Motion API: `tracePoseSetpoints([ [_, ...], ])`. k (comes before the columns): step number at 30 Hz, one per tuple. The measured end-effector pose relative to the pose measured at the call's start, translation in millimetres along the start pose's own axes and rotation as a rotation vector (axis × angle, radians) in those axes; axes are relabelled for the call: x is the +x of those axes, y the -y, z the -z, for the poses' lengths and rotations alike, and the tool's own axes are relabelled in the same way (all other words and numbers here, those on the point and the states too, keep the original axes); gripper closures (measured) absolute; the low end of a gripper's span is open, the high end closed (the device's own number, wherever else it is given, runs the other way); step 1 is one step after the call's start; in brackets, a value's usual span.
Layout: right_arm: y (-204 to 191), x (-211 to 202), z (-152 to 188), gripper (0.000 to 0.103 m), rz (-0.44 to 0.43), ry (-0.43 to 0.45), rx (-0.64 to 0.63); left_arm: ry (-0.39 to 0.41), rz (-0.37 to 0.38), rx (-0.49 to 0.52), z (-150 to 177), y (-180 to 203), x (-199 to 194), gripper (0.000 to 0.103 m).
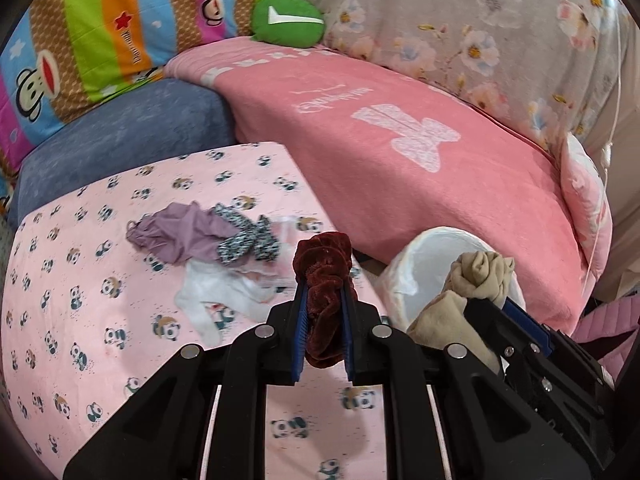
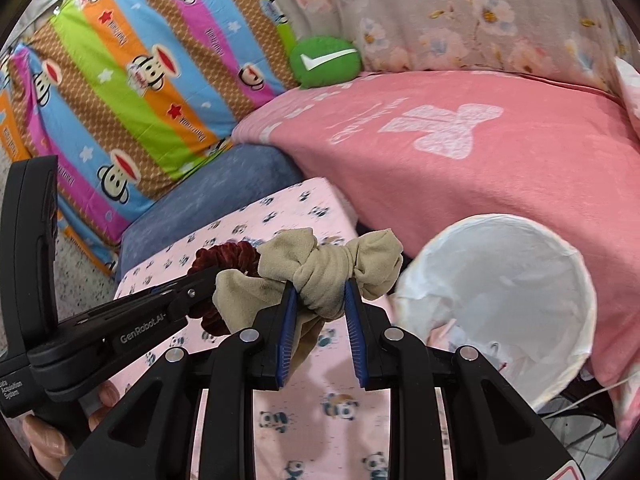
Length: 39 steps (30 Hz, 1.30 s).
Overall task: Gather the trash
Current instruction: 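Carry velvet scrunchie and khaki cloth over the white bin and open both grippers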
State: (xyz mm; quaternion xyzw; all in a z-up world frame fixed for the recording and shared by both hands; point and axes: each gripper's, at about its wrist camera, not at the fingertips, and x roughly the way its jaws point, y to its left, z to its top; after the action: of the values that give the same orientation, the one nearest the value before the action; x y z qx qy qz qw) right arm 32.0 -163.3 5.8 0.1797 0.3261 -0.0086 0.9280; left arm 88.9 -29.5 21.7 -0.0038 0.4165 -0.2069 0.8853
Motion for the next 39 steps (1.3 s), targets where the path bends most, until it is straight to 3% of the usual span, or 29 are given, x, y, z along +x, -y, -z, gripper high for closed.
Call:
tracePoseSetpoints([
  [17,114.8,-41.4,-5.5,0.079,0.11,0.059,0.157,-0.022,0.095,0.16,0.8,93.7,17.5,0.089],
  [32,151.3,-44.6,-4.0,0.078,0.151,0.064,0.208,-0.057,0.129,0.219,4.8,129.3,28.8,0.085],
  [35,150.4,-44.0,-4.8,0.077,0.154,0.067,0.206,-0.047,0.114,0.207,4.1,128.0,27.9,0.064],
  [37,151.1,-44.2,-5.5,0.074,0.161,0.074,0.213,-0.024,0.096,0.202,3.8,126.3,24.2,0.043],
  [39,150.5,-44.4,-5.3,0.073,0.166,0.078,0.215,-0.007,0.084,0.205,3.3,125.3,21.4,0.04],
])
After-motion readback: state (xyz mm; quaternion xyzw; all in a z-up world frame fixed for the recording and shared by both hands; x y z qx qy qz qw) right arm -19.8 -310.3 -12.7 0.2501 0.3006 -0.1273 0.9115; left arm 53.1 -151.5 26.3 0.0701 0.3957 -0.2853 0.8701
